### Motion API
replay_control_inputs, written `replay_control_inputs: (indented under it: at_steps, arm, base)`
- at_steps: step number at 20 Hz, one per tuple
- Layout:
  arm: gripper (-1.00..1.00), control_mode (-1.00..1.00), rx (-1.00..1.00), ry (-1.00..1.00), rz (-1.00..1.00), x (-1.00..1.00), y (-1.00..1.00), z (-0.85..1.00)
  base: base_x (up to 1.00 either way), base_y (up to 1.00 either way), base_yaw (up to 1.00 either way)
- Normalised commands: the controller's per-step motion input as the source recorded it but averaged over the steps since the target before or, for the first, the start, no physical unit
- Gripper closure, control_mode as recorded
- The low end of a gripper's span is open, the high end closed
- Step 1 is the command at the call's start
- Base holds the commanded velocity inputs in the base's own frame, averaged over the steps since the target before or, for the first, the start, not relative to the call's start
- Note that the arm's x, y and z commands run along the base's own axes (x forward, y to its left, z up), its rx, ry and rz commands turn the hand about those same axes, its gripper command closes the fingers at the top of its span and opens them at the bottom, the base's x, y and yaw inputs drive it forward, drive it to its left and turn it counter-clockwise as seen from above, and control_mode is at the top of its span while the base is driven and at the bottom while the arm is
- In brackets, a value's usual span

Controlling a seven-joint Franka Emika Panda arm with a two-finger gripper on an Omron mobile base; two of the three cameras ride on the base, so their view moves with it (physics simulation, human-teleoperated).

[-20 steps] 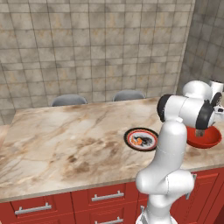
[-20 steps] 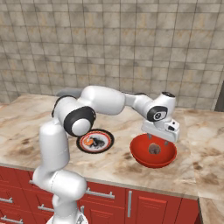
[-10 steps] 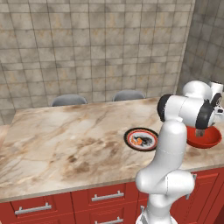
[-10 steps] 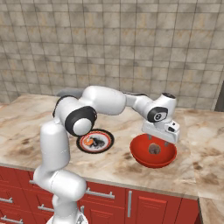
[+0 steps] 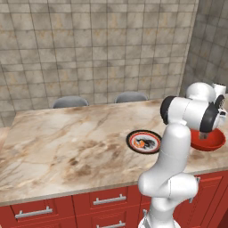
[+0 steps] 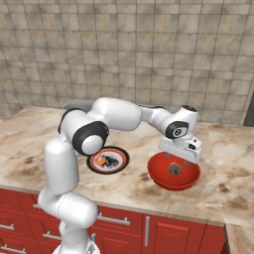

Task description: Place the shrimp on the plate and place the mushroom on the same plate.

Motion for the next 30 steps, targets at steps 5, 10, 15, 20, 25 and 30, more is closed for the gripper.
replay_control_inputs:
  at_steps: [5, 10, 15, 20, 25, 30]
  arm:
    - [-1.0, -1.0, 0.0, 0.0, 0.0, -0.13, 0.09, -0.04]
    - [-1.0, -1.0, 0.0, 0.0, 0.0, -0.21, 0.0, -0.04]
    - [-1.0, -1.0, 0.0, 0.0, 0.0, -0.08, 0.0, -0.04]
    - [-1.0, -1.0, 0.0, 0.0, 0.0, 0.06, 0.0, -0.11]
    - [-1.0, -1.0, 0.0, 0.0, 0.0, 0.1, 0.0, -0.13]
    - [-1.0, -1.0, 0.0, -0.01, 0.0, 0.16, 0.0, -0.06]
  base:
    - [0.0, 0.0, 0.0]
    - [0.0, 0.0, 0.0]
    - [0.0, 0.0, 0.0]
    - [0.0, 0.0, 0.0]
    - [0.0, 0.0, 0.0]
    - [0.0, 0.0, 0.0]
